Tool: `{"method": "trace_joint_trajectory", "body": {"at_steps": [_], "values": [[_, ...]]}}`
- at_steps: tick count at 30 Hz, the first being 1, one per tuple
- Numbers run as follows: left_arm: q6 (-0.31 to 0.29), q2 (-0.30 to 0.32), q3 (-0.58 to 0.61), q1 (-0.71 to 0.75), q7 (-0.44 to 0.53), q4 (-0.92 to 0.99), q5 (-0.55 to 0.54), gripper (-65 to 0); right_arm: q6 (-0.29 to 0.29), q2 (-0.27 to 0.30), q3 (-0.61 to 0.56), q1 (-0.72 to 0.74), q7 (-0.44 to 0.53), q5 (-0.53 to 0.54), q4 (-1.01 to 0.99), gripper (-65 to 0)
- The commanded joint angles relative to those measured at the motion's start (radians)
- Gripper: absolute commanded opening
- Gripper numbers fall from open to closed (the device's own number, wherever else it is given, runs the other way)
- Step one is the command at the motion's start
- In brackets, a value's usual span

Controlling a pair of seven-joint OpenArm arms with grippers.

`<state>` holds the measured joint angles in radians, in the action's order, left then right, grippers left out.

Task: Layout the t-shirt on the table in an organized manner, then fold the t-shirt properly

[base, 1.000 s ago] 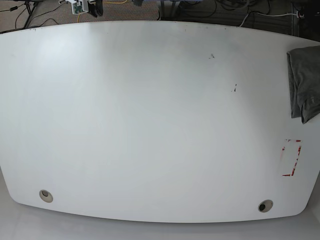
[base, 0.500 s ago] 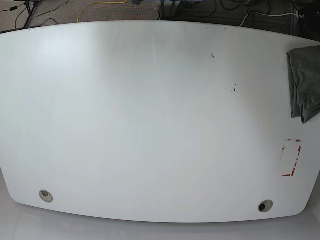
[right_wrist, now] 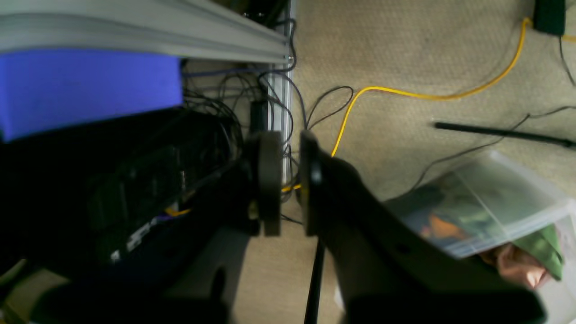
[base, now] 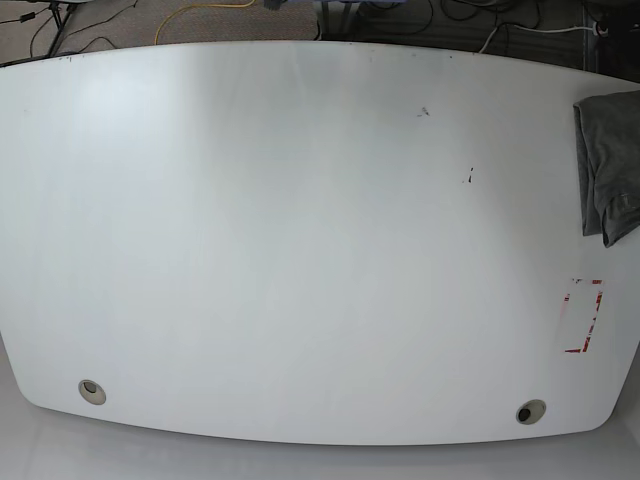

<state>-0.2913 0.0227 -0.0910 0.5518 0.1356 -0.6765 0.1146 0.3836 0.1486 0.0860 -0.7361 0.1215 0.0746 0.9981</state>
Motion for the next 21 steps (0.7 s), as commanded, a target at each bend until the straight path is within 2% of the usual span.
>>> {"method": "trace_joint_trajectory", "body": {"at_steps": [1, 15, 21], "values": [[-0.006, 0.001, -0.005, -0.052, -0.006, 0.143, 0.000, -47.8, 0.004, 0.007, 0.002, 0.034, 0.013, 0.001, -0.057, -58.7], [0.000, 0.021, -0.006, -0.296, -0.006, 0.449, 0.000, -47.5, 0.001, 0.007, 0.002, 0.254, -0.015, 0.000, -0.359, -58.5], [0.093, 0.023, -0.003, -0.362, -0.006, 0.502, 0.000, -47.5, -0.001, 0.007, 0.001, 0.335, -0.015, 0.000, -0.474, -58.3]]}}
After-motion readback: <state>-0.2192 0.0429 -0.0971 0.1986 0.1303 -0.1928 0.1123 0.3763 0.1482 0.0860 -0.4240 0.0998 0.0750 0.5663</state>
